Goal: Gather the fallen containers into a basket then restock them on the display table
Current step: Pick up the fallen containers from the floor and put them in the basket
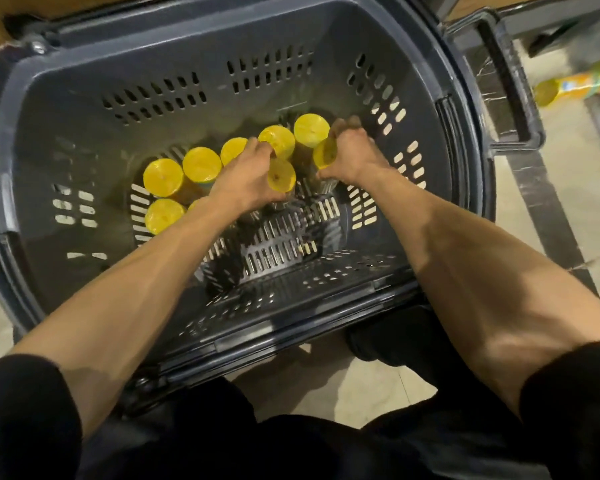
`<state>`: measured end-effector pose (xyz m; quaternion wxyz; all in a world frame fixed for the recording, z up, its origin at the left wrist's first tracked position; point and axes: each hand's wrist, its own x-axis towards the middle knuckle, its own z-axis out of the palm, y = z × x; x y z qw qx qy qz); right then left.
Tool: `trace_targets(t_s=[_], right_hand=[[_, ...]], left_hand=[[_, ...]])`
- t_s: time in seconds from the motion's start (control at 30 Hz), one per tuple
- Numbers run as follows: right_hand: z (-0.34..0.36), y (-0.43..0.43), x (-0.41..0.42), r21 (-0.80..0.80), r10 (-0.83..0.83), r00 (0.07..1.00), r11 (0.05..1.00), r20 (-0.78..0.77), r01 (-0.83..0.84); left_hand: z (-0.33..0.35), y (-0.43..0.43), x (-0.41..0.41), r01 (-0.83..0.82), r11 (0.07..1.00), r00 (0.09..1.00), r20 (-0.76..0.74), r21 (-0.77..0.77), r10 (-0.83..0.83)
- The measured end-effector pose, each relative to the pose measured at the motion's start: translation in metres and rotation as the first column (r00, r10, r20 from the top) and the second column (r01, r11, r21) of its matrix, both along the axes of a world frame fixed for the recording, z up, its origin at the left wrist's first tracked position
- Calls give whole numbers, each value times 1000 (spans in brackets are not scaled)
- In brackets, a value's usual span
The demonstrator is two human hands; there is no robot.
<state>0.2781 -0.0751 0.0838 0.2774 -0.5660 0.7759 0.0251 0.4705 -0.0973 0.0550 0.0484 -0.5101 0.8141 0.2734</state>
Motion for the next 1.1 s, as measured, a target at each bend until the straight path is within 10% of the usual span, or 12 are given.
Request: trace_targets(t_s=[0.53, 1.1], right_hand=[[-33, 5, 18, 56, -236, 969, 971, 76, 232], [32, 6, 12, 158, -105, 992, 983, 76, 91]], left_hand=[[-36, 13, 0, 37, 983, 993, 121, -182, -15], [33, 20, 29, -154, 988, 987, 47, 0, 154]])
